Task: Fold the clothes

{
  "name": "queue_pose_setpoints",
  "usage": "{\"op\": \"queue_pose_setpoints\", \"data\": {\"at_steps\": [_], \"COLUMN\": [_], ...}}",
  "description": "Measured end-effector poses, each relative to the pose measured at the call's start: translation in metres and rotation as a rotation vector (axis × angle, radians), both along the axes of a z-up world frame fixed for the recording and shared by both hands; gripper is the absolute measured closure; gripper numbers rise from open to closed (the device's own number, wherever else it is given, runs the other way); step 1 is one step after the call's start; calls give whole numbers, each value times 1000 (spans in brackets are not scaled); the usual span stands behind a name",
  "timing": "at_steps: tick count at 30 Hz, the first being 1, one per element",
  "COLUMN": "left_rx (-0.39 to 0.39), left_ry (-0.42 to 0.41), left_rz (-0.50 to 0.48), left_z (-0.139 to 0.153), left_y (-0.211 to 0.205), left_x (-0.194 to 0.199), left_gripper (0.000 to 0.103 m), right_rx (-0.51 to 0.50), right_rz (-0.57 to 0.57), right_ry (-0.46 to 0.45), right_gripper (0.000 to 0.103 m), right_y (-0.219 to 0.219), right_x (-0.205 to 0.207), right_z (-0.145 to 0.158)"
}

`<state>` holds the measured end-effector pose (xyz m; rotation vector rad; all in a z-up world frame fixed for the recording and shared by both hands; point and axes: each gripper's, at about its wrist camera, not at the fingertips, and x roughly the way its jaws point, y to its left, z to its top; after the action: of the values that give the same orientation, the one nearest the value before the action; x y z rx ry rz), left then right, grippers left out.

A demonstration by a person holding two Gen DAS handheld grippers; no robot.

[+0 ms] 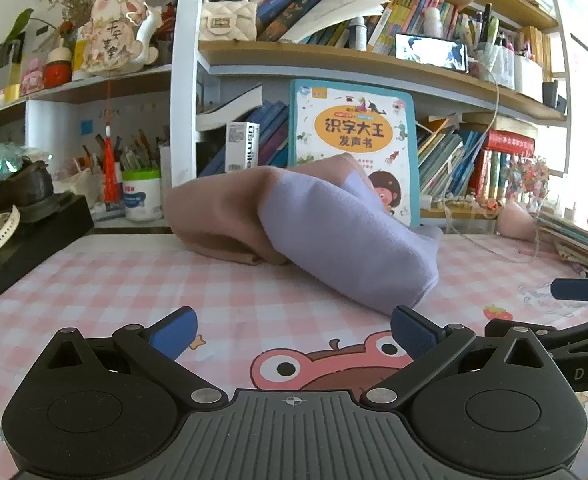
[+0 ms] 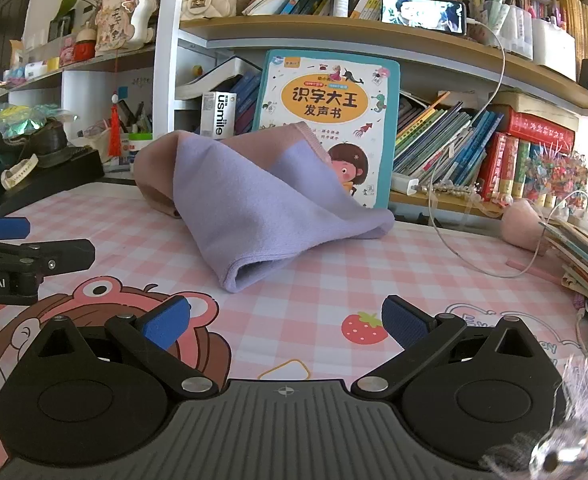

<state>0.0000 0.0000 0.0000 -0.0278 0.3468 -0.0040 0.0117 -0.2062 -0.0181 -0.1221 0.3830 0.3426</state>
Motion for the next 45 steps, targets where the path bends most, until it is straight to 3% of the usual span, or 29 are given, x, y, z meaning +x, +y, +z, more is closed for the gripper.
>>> {"op": "queue_pose_setpoints", "data": {"at_steps": [45], "left_rx": [20], "left_ry": [25], "left_rz": [10], "left_z": [0], "left_y": [-2], "left_x": [4], "left_gripper": [0], "right_rx": [2], "right_rz": [9], "right_ry": [13], "right_gripper": [0], "right_y": [1], "right_x": [1], "right_z": [-1]}}
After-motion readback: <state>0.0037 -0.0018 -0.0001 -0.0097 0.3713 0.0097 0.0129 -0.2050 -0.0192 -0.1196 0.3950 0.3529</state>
